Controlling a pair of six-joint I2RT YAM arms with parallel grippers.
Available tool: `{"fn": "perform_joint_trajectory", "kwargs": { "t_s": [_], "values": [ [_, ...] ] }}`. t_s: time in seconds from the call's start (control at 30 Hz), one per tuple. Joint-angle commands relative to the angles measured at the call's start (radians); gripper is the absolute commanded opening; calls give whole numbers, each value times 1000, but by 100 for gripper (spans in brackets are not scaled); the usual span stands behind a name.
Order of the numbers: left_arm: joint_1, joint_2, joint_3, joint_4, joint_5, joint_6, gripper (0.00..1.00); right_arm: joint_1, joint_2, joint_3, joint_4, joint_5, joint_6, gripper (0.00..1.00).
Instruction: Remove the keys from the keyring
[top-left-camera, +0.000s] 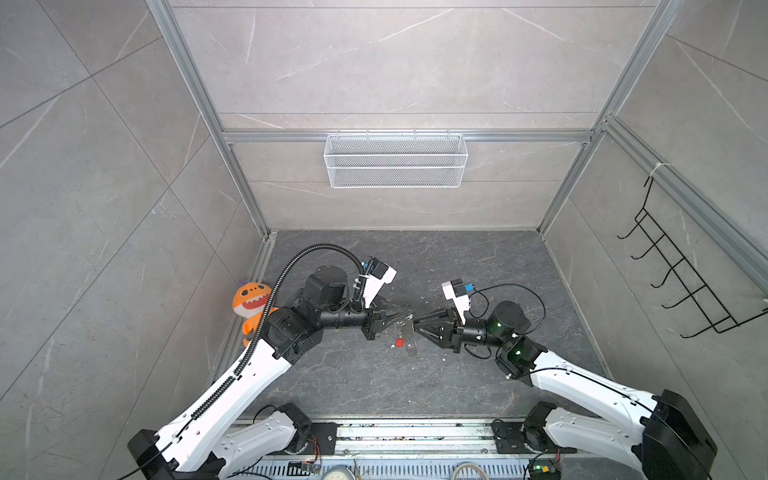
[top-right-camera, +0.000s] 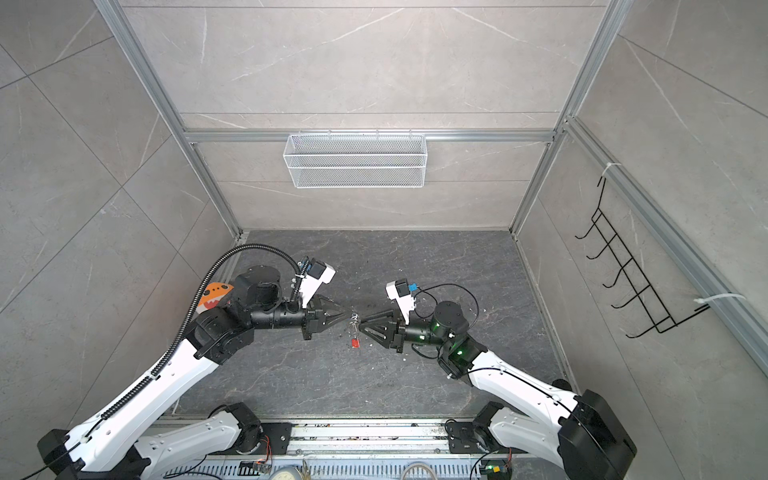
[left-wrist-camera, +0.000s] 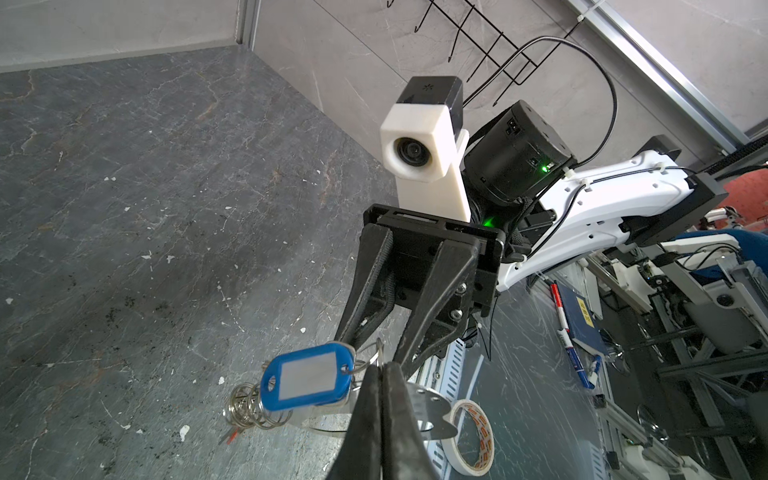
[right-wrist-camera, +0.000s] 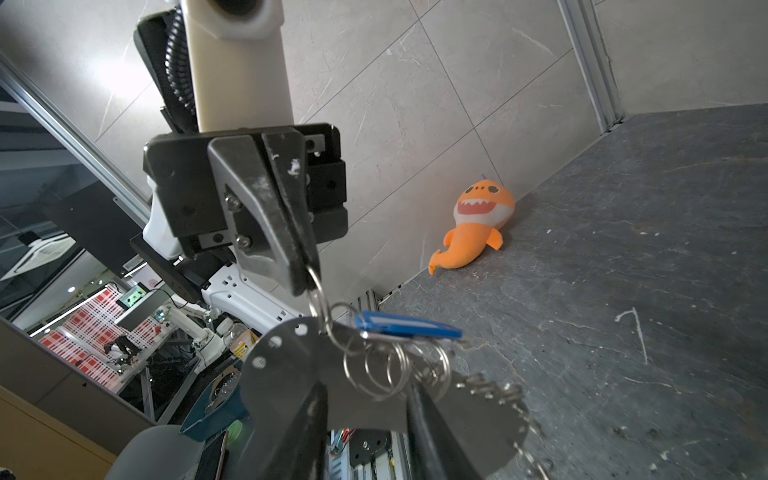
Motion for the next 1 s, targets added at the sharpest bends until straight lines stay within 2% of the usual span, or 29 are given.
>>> {"fn": "perform_joint_trajectory", "kwargs": {
  "t_s": [0.0,0.33,0.47,0.53,0.87,0.97],
  "values": [
    [-1,-13,47,12,61,42,0,6,-50,-6,-95,-15,-62,38],
    [-2,-33,21,71,126,56,0,7,-242,29,-305,94,-203,41],
    [-2,-37,8,109,184,52,0,18,-228,77,-339,77,-251,37],
    [-1,-34,11,119,215,48,0,37,-216,103,-358,75,-286,39],
    [-2,-9,25,114,311,45,0,126,-242,181,-517,279,-469,44],
    [-2,-9,24,118,325,46,0,136,-237,197,-546,300,-505,45]
  ]
}}
